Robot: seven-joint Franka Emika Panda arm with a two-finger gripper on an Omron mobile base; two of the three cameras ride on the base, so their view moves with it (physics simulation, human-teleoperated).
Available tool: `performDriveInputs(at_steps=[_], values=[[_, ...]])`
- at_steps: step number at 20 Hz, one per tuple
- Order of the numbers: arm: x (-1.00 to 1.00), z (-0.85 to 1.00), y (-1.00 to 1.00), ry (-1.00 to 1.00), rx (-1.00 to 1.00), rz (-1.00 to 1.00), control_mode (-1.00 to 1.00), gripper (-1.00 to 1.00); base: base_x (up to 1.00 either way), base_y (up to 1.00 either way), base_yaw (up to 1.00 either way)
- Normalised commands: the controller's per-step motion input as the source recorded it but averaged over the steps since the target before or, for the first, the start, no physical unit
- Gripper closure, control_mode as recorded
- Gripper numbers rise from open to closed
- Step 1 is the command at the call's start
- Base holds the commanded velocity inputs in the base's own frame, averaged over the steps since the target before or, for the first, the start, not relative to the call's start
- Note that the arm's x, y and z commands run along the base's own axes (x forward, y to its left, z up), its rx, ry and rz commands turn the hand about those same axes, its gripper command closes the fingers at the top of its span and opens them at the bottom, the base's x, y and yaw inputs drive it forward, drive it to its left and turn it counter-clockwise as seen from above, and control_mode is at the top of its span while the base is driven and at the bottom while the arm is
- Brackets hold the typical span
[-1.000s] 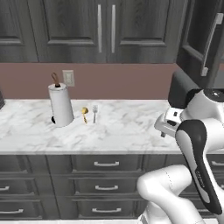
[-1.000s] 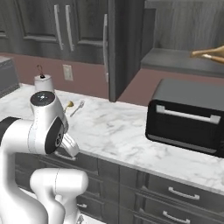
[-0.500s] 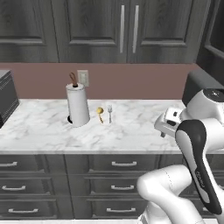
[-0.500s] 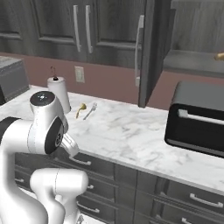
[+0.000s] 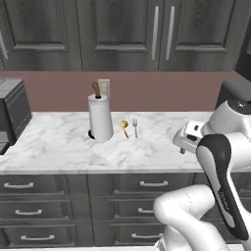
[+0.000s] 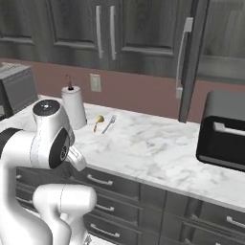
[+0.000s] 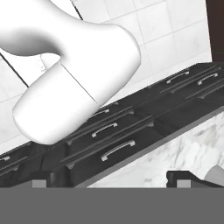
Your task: Organize the utensils by type. Pick up the wooden spoons from the counter and place them in the open cabinet. Then pick up the metallic utensils from the counter and place them in the open drawer.
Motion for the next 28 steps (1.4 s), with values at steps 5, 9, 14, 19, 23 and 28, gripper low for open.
performDriveInputs(at_steps=[5,9,14,19,23,28], values=[[0.0,0.0,0.0,0.0,0.0,0.0,1.0,-1.0,0.35,0.28,-0.11],[0.0,0.0,0.0,0.0,0.0,0.0,1.0,-1.0,0.37,0.18,-0.19],[0.0,0.0,0.0,0.0,0.0,0.0,1.0,-1.0,0.45,0.22,-0.23],[0.0,0.0,0.0,0.0,0.0,0.0,1.0,-1.0,0.48,0.27,-0.21],[0.0,0.0,0.0,0.0,0.0,0.0,1.0,-1.0,0.29,0.25,-0.19],[0.0,0.0,0.0,0.0,0.0,0.0,1.0,-1.0,0.12,0.22,-0.21]])
